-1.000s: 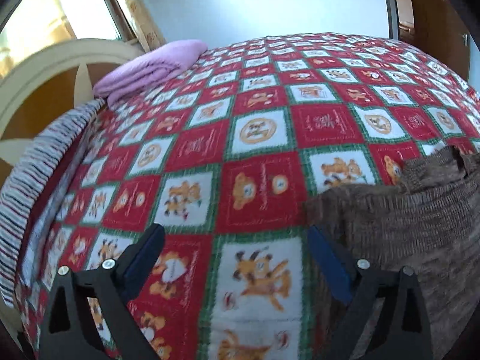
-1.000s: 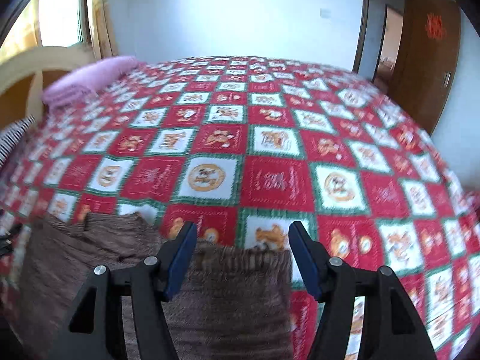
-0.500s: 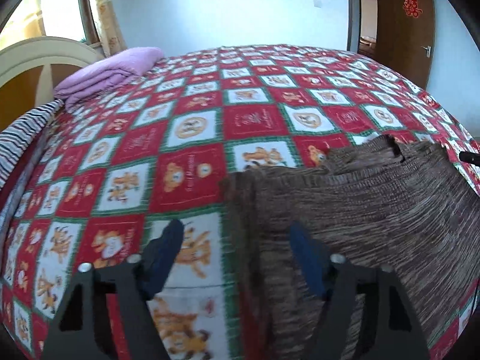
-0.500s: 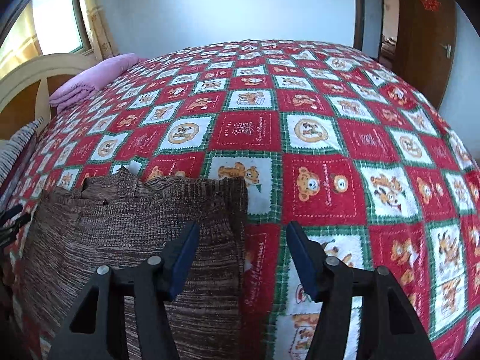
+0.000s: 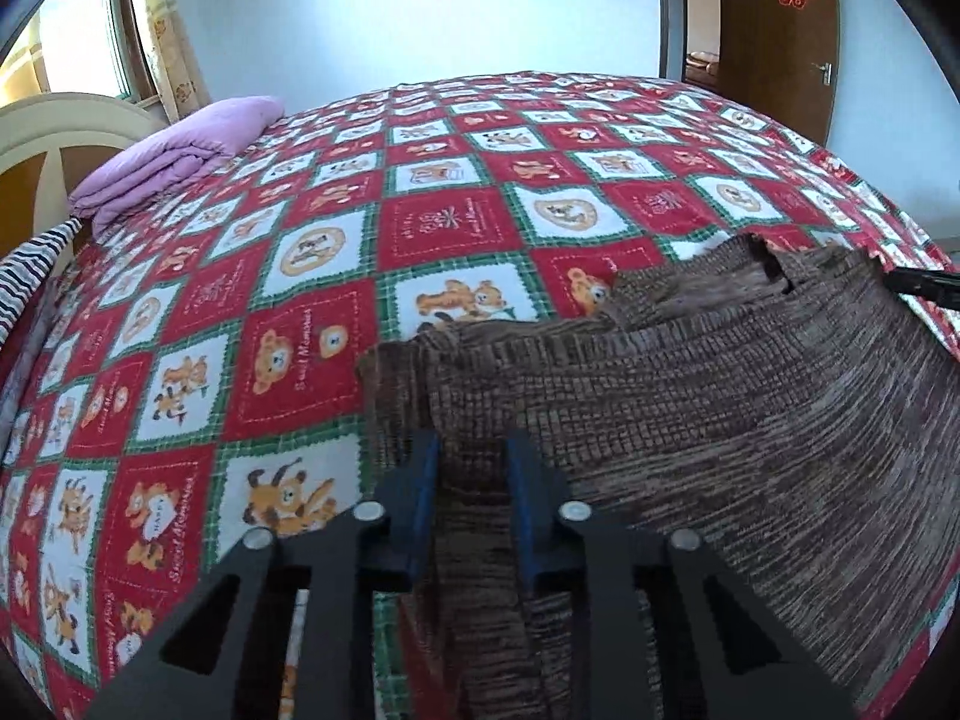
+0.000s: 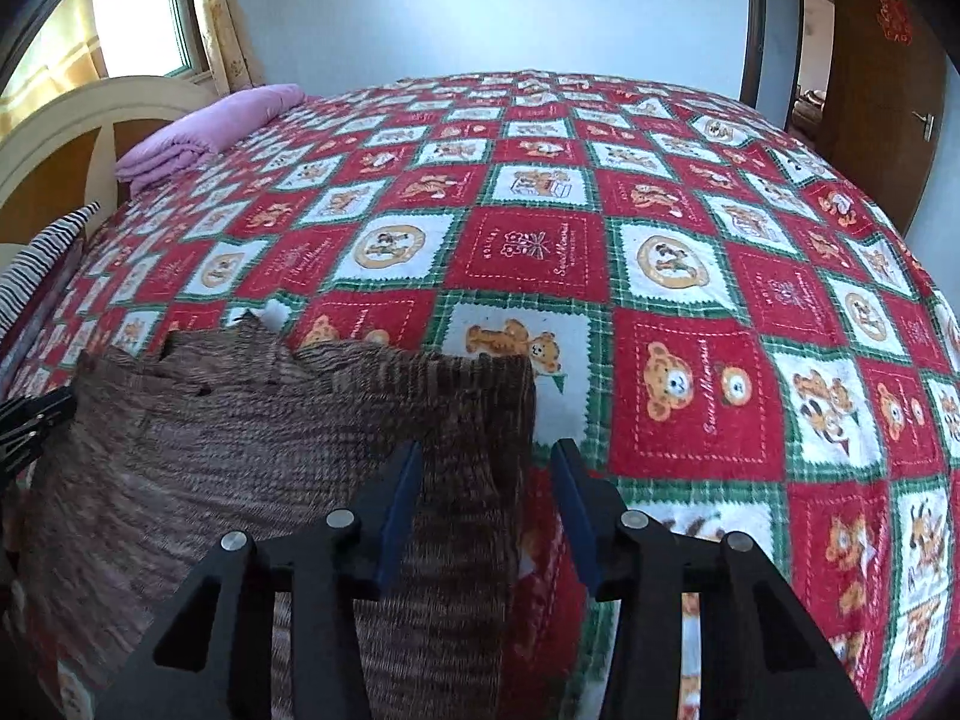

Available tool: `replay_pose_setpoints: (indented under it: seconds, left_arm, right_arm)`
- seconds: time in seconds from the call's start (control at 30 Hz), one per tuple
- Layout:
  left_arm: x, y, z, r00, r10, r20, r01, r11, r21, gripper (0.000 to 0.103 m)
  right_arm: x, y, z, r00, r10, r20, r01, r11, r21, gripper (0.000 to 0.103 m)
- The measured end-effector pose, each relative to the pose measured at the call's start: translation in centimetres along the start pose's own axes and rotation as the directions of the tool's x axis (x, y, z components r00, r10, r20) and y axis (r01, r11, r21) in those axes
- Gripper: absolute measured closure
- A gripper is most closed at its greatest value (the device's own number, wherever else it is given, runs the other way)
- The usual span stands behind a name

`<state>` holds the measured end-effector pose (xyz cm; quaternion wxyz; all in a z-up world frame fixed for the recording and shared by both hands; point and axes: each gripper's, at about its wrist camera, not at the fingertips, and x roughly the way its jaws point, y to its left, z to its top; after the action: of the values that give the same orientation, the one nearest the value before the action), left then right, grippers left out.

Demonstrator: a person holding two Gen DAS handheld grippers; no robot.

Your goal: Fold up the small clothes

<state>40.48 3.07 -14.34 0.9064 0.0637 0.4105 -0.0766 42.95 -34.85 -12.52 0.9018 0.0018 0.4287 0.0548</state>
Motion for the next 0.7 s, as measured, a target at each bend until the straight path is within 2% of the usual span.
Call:
replay_pose_setpoints:
  seconds: [0.03,0.07,0.1,0.13,0.3,0.4,0.6,0.7]
  left_arm:
    - [0.0,0.0,0.0,1.0,-0.01,0.0,0.01,1.0,-0.005,0.093]
    - [-0.1,0.1,0.0,1.0,-0.014,0.003,0.014,1.0,-0.008,0.094]
    - [-0.2,0.1,0.0,1.0,-0.019,0.013,0.019,1.0,-0.007,0.098]
    - [-0.4,0.2,-0.1,0.999,-0.018,0.027,0.018,1.0,-0.005,0.098]
    - [-2.4,1.6,0.2,0.993,-0.028,0.112,0.032,0.999,-0.037,0.099]
    - [-3.2,2.3,0.8,0.99,-0.035,0.14,0.043,0.998,-0.052,0.099]
    - [-3.4,2.4,1.9,0.984,-0.002,0.177,0.015,0.997,-0.072,0.099]
    - [-2.8,2.8,2.1,0.985,0.011,0.17,0.006,0.995,-0.104,0.099]
  right_arm:
    - [0.6,0.0,0.2,1.0,0.012,-0.013,-0.012,1.0,0.005,0.057]
    - [1.0,0.0,0.3,0.999,0.022,-0.025,-0.021,1.0,0.009,0.068]
    - [1.3,0.2,0.4,0.999,0.024,-0.04,-0.024,1.0,-0.004,0.093]
    - [1.4,0.5,0.3,0.999,0.019,-0.044,-0.019,1.0,-0.02,0.099]
    - [-0.2,1.9,0.0,1.0,-0.013,0.009,0.014,0.996,-0.089,0.1]
    - [-1.9,1.6,0.7,0.997,-0.029,0.073,0.034,0.997,-0.065,0.1]
    - [-3.3,1.7,2.2,0.989,-0.063,0.134,0.07,0.996,-0.048,0.101]
    - [-3.5,1.7,2.8,0.983,-0.082,0.162,0.087,0.996,-0.021,0.101]
